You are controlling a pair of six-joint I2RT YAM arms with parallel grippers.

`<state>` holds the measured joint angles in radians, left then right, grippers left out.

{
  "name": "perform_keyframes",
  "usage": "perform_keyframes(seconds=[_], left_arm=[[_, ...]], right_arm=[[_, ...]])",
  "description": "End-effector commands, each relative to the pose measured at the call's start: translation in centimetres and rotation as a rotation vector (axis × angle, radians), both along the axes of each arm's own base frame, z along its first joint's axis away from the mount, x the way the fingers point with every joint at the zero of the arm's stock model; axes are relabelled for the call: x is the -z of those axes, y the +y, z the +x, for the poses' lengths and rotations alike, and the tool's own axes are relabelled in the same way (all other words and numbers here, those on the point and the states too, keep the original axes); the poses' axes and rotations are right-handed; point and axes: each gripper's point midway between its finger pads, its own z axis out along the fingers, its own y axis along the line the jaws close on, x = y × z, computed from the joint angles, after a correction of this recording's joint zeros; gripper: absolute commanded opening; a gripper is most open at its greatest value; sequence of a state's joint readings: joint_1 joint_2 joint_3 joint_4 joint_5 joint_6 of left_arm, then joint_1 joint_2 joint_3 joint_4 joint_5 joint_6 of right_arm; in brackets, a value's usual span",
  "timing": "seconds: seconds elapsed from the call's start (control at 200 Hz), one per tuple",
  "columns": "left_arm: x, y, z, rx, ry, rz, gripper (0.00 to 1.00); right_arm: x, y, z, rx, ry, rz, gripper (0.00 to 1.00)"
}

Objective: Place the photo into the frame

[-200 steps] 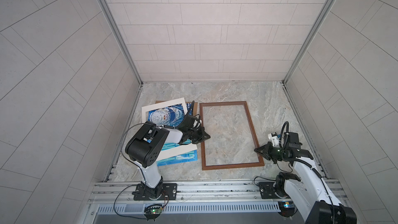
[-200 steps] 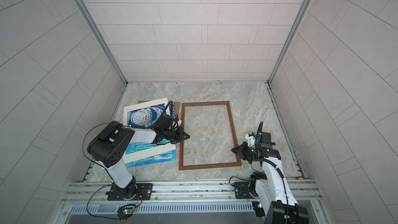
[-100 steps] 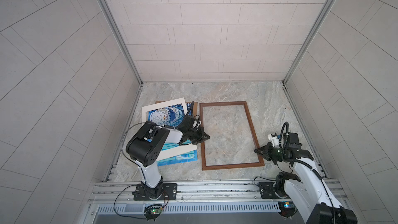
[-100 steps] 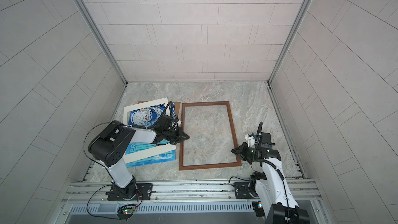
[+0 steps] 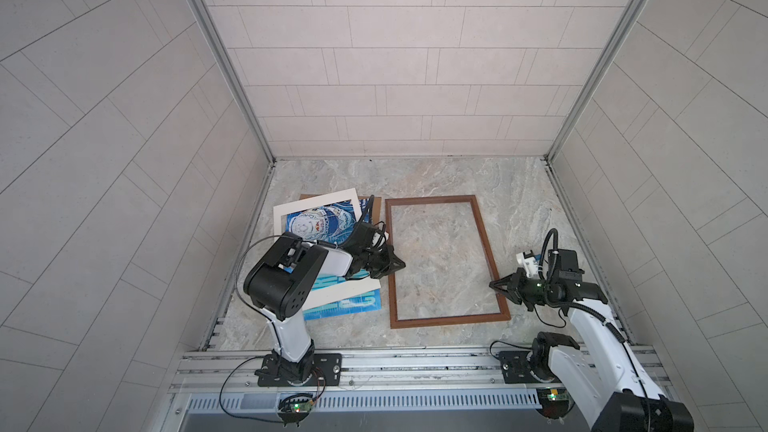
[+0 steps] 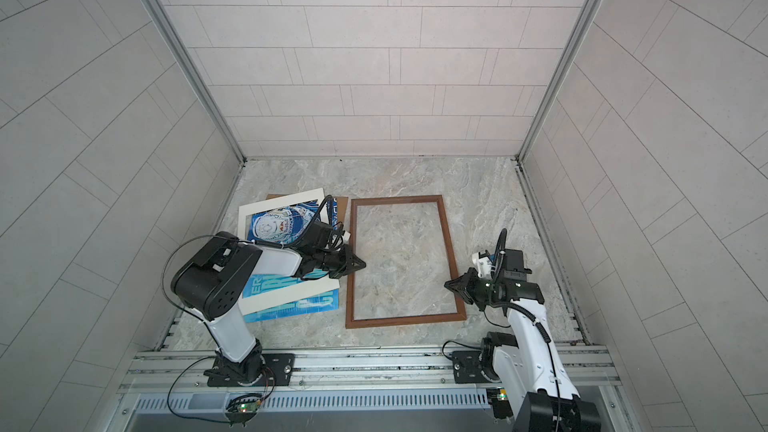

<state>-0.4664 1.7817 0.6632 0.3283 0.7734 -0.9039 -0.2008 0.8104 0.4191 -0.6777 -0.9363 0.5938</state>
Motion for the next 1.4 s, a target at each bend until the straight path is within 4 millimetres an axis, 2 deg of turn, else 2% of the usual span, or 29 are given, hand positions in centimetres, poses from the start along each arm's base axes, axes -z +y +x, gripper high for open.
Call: perform_keyframes(seconds=[0.0, 0.6, 1.051, 1.261, 1.396], left_arm=[[0.0, -0.3, 0.2, 0.016, 0.002, -0.015, 0.00], [-0.5, -0.4, 0.5, 0.022, -0.018, -0.014, 0.00], [-0.9, -0.9, 0.7, 0.034, -0.026, -0.015, 0.00], [-0.4, -0.8, 0.4, 0.038, -0.007, 0.002, 0.00], [-0.7, -1.4, 0.6, 0.019, 0.011, -0.060, 0.00]], right_arm=[[-0.7, 0.4, -0.5, -0.020, 0.003, 0.009, 0.00], [-2.2, 0.8, -1.0, -0.064, -0.008, -0.007, 0.00], [-3.7, 0.9, -0.5, -0.077, -0.040, -0.017, 0.00], [-3.7, 0.8, -0.5, -0.080, -0.045, -0.028, 0.00], [-3.6, 0.7, -0.2, -0.079, -0.047, -0.031, 0.00]])
